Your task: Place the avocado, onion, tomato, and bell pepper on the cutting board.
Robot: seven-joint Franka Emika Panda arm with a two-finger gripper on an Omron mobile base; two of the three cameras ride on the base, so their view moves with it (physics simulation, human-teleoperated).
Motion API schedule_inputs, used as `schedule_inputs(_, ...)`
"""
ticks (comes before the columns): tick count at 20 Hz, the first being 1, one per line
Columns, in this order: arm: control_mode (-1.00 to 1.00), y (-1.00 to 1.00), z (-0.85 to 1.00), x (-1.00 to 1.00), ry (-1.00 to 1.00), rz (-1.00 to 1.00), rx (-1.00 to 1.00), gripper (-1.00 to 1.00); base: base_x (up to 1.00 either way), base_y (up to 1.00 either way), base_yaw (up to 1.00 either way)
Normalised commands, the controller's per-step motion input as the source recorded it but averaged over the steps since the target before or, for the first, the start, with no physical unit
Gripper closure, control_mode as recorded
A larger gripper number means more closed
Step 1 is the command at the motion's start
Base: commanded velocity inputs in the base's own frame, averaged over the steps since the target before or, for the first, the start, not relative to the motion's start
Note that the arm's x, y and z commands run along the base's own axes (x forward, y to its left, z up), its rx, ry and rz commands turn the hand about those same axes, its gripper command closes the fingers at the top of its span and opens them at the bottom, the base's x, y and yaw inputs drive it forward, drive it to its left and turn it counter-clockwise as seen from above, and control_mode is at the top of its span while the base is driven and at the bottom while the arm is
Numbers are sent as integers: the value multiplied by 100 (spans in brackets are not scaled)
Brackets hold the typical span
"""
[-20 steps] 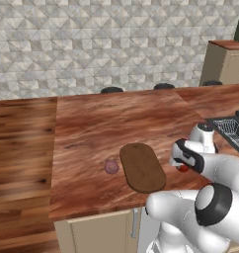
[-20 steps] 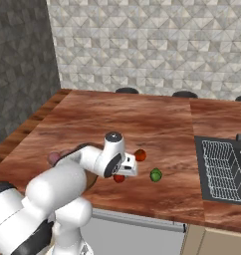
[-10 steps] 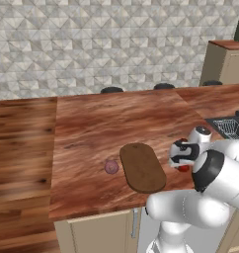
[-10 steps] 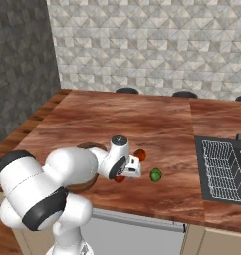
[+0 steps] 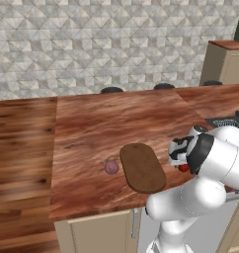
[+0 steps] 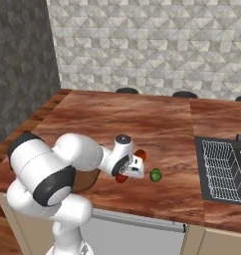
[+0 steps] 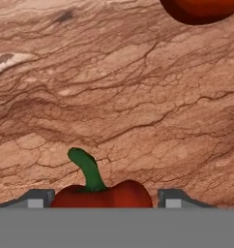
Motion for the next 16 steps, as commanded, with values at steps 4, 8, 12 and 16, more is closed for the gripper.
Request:
schedule_inputs(4,-100,0,-3,0,0,0,0,100,0,0,0)
schedule_inputs(8,-100,0,8,-7,0,0,0,100,0,0,0)
schedule_inputs(12,-100,7,49,-1,-1,1,0,100,0,0,0)
schedule_inputs(16,-100,19,60,-9,-1,4,0,100,0,0,0)
